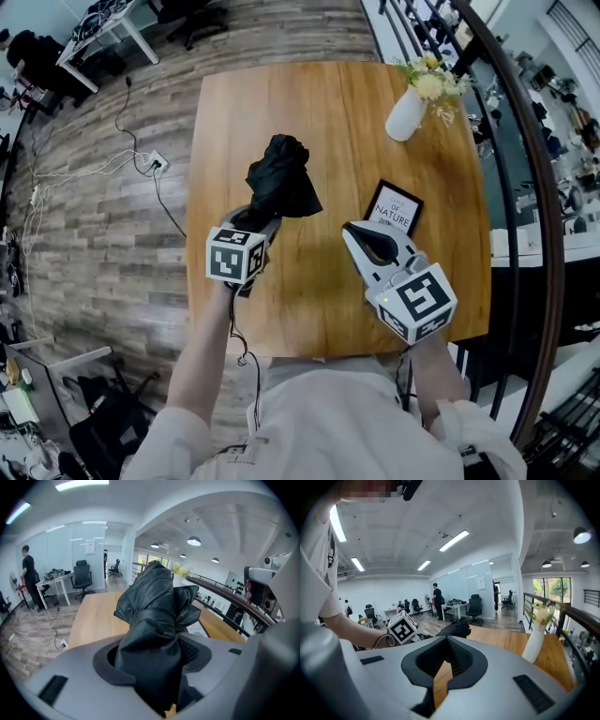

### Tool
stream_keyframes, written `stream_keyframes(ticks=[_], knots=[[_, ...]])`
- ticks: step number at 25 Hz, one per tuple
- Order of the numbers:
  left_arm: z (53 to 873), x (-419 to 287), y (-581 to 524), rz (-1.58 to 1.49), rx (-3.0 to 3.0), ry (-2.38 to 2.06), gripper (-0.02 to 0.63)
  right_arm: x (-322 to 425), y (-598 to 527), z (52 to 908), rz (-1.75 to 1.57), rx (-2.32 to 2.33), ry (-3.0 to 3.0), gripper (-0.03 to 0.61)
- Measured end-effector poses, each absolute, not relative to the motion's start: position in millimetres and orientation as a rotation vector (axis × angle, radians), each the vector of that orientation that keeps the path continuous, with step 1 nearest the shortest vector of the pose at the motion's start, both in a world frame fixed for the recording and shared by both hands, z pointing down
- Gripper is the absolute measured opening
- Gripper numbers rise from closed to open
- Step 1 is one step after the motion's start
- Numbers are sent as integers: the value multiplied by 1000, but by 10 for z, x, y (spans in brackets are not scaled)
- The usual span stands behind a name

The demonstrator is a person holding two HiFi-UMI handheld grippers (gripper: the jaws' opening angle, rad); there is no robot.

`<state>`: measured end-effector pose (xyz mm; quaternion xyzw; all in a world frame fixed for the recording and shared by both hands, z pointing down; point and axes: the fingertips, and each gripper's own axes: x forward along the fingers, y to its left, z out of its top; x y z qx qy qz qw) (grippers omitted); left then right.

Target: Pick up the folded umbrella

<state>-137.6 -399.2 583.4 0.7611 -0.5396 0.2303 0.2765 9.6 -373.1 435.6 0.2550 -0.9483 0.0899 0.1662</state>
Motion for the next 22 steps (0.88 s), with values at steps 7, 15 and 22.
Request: stream_keyframes(ticks=[7,15,22], knots=[[4270,-1739,-3684,474,2224,-1704,255,-21,-3550,3247,41,776,-2875,29],[2987,-1943,-2982,286,2367,-1943,258,-65,-3087,2155,-158,806,-3063,29],[2391,-2120,-2346,95,2445,-2095,258,-187,-2728,1982,-249,774,-3096,28]])
